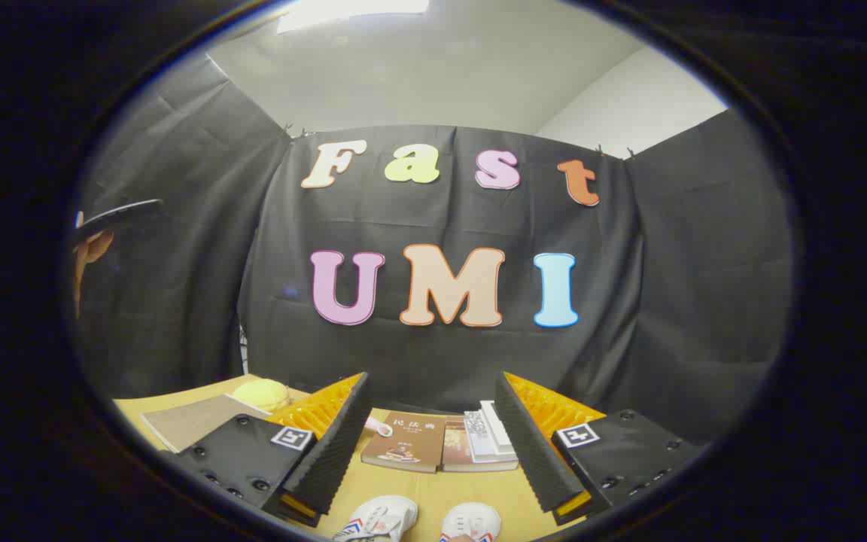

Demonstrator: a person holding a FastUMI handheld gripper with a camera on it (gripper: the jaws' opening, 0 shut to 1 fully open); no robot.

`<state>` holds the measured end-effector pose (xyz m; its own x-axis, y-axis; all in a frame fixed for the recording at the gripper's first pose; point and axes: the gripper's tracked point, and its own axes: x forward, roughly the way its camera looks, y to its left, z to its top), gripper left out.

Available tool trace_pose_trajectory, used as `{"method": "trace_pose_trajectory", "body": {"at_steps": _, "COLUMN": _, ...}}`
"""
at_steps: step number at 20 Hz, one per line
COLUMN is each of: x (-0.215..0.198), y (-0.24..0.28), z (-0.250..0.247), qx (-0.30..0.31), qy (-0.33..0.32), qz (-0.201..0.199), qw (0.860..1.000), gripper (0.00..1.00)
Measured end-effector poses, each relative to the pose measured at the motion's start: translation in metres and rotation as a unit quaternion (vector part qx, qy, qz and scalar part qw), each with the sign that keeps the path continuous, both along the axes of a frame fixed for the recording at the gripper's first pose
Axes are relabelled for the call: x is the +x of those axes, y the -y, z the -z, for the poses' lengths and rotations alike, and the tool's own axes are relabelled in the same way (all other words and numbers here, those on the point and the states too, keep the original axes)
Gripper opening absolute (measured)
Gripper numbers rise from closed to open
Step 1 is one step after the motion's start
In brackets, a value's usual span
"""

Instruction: Open the storage box then place both shoes into the box .Put the left shoe in first, then the right shoe, with the right side of both shoes facing outward in a uniform manner.

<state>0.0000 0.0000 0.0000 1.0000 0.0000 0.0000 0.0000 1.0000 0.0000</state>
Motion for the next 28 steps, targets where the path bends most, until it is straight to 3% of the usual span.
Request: {"method": "trace_pose_trajectory", "body": {"at_steps": 28, "x": 0.0026, "y": -0.0031, "z": -0.0047, "qx": 0.024, "qy": 0.006, "qz": -0.019, "qw": 1.000, "gripper": 1.00}}
